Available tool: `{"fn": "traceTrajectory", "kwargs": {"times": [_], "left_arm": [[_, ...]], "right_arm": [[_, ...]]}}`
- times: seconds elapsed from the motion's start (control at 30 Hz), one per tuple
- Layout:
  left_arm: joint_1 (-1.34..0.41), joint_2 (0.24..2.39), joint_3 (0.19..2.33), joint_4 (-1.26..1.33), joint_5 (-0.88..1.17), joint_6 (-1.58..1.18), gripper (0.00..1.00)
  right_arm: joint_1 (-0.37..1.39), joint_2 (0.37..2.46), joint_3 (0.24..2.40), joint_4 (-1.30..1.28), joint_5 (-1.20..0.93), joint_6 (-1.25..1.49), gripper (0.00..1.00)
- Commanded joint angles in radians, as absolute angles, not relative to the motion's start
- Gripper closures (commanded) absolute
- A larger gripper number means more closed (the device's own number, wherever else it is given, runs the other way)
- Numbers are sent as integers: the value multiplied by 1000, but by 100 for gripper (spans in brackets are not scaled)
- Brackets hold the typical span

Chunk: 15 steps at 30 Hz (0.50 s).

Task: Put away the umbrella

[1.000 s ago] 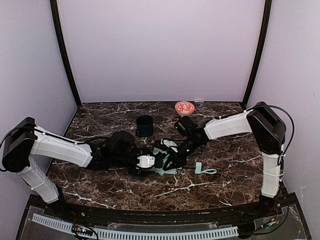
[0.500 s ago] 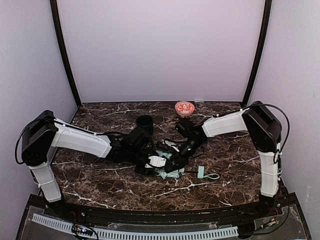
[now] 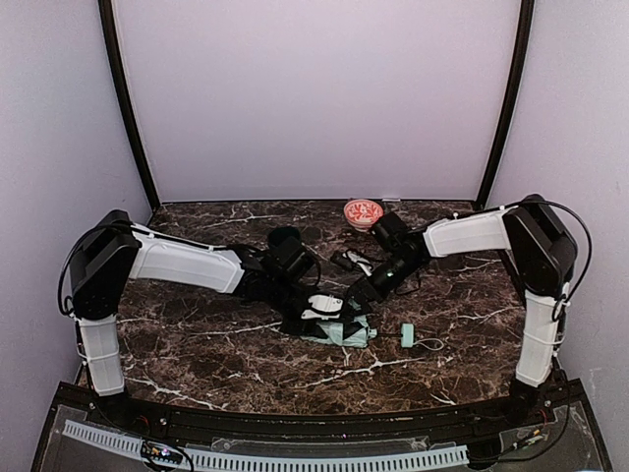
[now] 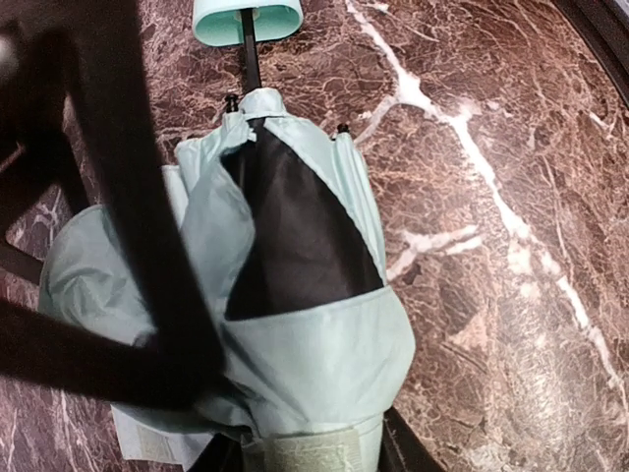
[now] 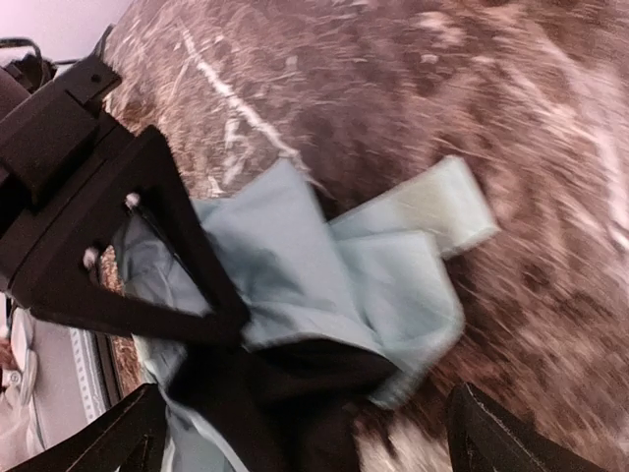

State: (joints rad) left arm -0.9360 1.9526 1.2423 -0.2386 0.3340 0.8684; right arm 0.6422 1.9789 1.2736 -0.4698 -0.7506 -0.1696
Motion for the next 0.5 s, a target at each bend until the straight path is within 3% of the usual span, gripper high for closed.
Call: {"fn": "traceTrajectory", "kwargs": {"times": [0.0, 0.23, 0.47], "left_arm": [[-922, 2063, 1166, -544, 433, 843, 72], [-886, 2123, 1252, -616, 464, 799, 74], [-866, 2175, 1315, -691, 486, 764, 75]], "right_arm": [[575, 1849, 1189, -379, -693, -124, 0], [595, 1554, 943, -163, -521, -130, 2], [935, 1302, 615, 134, -105, -463, 0]]}}
